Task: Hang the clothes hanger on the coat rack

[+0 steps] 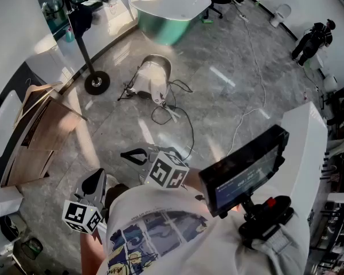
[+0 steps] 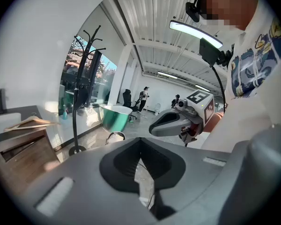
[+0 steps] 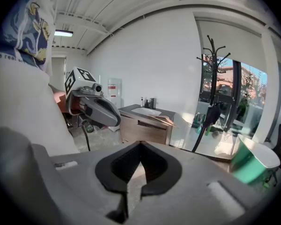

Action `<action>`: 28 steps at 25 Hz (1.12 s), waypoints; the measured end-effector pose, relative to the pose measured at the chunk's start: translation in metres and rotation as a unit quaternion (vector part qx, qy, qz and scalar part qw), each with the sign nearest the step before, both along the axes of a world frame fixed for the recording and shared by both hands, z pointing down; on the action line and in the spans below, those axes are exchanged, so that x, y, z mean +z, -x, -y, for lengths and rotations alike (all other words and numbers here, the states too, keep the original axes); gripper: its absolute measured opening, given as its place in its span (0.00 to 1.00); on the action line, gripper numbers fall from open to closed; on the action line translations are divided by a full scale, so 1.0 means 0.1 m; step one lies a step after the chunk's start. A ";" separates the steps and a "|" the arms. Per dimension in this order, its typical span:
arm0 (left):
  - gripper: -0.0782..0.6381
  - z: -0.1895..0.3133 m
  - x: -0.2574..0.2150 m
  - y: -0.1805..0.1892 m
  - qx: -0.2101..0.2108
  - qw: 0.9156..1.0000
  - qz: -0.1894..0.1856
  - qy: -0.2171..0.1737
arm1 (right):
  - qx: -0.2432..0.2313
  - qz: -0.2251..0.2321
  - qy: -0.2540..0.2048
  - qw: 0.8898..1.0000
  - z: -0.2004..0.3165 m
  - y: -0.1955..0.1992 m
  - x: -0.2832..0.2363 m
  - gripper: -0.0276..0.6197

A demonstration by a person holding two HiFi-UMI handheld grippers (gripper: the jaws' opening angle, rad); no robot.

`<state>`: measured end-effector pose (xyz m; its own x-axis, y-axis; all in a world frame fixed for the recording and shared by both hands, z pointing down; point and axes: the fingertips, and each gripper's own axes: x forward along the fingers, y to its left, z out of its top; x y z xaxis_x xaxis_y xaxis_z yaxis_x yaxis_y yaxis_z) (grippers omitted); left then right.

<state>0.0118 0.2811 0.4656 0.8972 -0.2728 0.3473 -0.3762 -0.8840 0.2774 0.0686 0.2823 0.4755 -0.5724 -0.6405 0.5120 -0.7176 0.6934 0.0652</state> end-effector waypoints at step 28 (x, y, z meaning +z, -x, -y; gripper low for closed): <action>0.11 2.02 0.02 0.52 -0.020 1.000 0.010 0.018 | -0.013 -0.007 0.051 0.999 2.23 0.39 0.33 0.19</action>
